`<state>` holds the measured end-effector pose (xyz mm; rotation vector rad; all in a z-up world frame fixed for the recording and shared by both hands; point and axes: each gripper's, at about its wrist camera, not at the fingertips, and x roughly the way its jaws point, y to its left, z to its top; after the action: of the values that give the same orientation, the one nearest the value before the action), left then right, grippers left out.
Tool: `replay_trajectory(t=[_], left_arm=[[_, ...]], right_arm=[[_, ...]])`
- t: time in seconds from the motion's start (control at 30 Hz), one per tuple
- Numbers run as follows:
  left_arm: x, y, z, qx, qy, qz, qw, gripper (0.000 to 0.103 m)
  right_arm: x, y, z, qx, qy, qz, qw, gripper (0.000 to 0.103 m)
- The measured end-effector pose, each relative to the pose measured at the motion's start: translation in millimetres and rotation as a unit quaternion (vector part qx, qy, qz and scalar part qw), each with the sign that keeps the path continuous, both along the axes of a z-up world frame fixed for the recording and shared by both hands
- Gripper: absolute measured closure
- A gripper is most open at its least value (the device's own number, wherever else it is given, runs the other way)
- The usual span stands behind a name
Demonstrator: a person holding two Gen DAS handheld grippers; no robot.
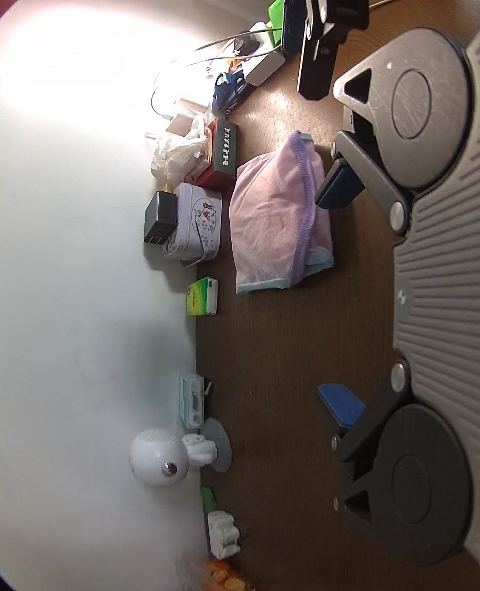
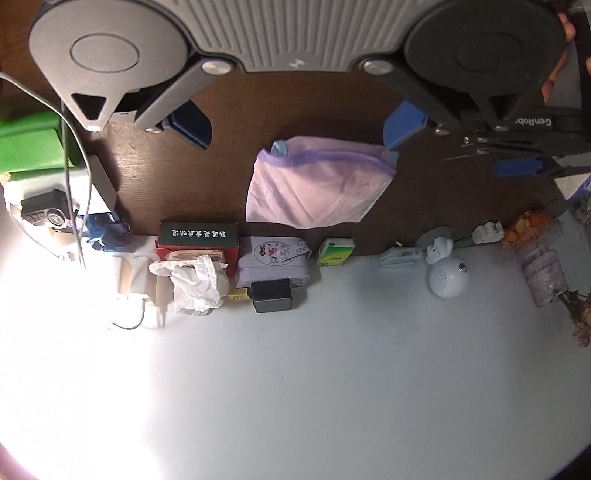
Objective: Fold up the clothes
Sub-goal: 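Move both tools to the folded pink garment and close both grippers on it, then lift the pink garment with both grippers and carry it toward the table center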
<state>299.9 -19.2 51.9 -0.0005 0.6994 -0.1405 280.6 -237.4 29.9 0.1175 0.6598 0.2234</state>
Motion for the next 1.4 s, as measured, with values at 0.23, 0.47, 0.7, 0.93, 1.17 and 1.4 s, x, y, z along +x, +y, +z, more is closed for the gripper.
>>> replay_trajectory(t=[0.23, 0.47, 0.7, 0.93, 1.17, 1.4], left_arm=[[57.9, -22.7, -21.7, -0.004, 0.01, -0.02, 0.9997, 0.014], [76.2, -20.3, -20.0, -0.082, 0.055, -0.008, 0.9951, 0.096], [-13.0, -26.4, 22.7, -0.093, 0.029, -0.058, 0.9935, 0.098], [-176.2, 32.1, 36.9, -0.162, 0.045, -0.104, 0.9803, 0.098], [-297.0, 47.3, 82.1, -0.171, 0.003, -0.137, 0.9758, 0.098], [-368.2, 23.2, 131.4, -0.151, -0.066, -0.188, 0.9681, 0.098]], right_arm=[[76.3, -8.6, -27.0, 0.048, 0.058, -0.006, 0.997, 0.02], [95.1, -20.3, -42.1, 0.116, 0.1, -0.006, 0.988, 0.1], [28.9, -22.3, -12.2, 0.158, 0.071, 0.013, 0.985, 0.103], [-147.1, 4.9, -20.4, 0.115, 0.023, 0.067, 0.991, 0.096], [-282.7, 49.9, -59.2, 0.088, -0.016, 0.17, 0.981, 0.038], [-317.9, 74.8, -34.5, 0.018, -0.133, 0.164, 0.977, 0.027]])
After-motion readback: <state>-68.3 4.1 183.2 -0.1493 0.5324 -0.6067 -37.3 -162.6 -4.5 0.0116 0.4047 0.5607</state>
